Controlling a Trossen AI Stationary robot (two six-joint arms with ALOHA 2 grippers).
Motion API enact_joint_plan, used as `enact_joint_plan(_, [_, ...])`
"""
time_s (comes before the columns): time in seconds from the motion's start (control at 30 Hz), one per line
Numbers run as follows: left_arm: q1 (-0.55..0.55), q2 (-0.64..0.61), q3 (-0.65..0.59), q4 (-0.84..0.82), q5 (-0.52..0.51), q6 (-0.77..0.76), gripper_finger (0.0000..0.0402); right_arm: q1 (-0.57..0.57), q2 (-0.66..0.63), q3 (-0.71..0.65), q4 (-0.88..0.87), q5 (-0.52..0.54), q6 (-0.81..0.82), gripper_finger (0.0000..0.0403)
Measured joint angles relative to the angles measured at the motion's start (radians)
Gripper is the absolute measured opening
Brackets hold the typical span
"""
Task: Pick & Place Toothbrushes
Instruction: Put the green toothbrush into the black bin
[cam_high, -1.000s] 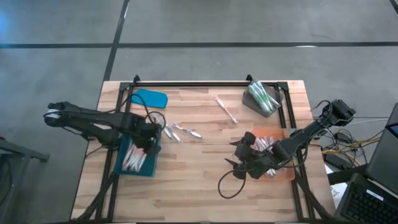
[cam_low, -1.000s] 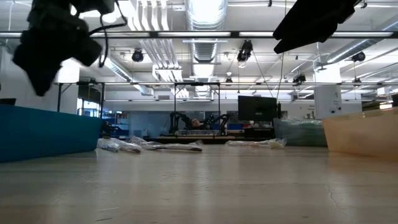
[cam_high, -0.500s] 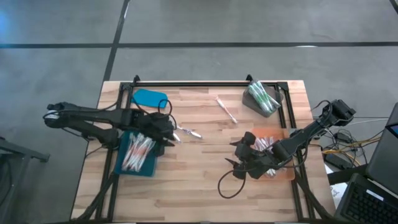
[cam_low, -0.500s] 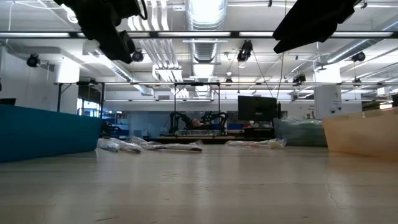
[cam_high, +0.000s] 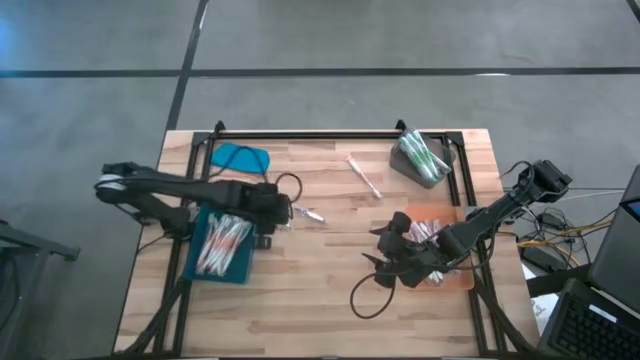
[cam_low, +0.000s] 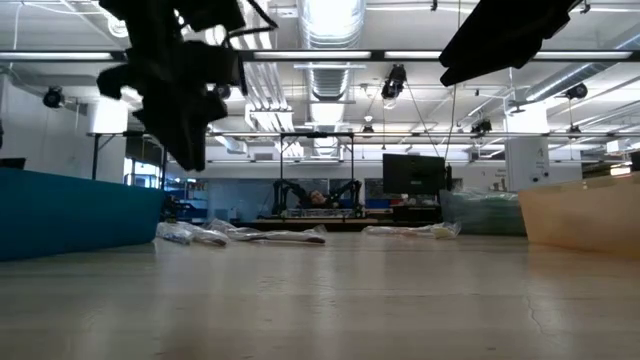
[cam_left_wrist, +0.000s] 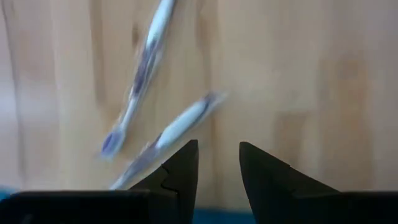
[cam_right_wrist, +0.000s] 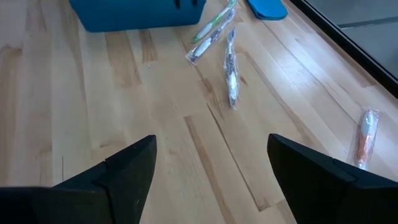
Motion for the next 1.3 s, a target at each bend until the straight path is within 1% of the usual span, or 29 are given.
enact_joint_plan(0.07, [0.001,0.054,0.033,-0.077,-0.06,0.009,0.0122,0.0,0.0,-0.002,-0.001,-0.001,0.0,0.0302])
enact_joint_plan(0.2, [0.002,0.151,0.093,-0.2,-0.215,0.036,0.0122,0.0,0.0,-0.011,0.0,-0.002,0.003,0.0314])
enact_joint_plan(0.27, [0.002,0.191,0.117,-0.222,-0.246,0.049,0.0122,0.0,0.0,-0.018,0.0,-0.002,0.003,0.0321])
enact_joint_plan(0.43, [0.001,0.265,0.137,-0.226,-0.242,0.145,0.0122,0.0,0.0,-0.043,0.001,-0.002,0.029,0.0334])
enact_joint_plan(0.73, [0.006,0.363,0.134,-0.221,-0.25,0.202,0.0122,0.0,0.0,-0.057,0.012,-0.005,0.03,0.035])
enact_joint_plan(1.07, [0.006,0.452,0.134,-0.204,-0.26,0.209,0.0122,0.0,0.0,-0.054,0.015,-0.005,0.029,0.0326])
enact_joint_plan(1.3, [0.005,0.477,0.136,-0.202,-0.264,0.22,0.0122,-0.001,0.0,-0.054,0.015,-0.004,0.026,0.0313])
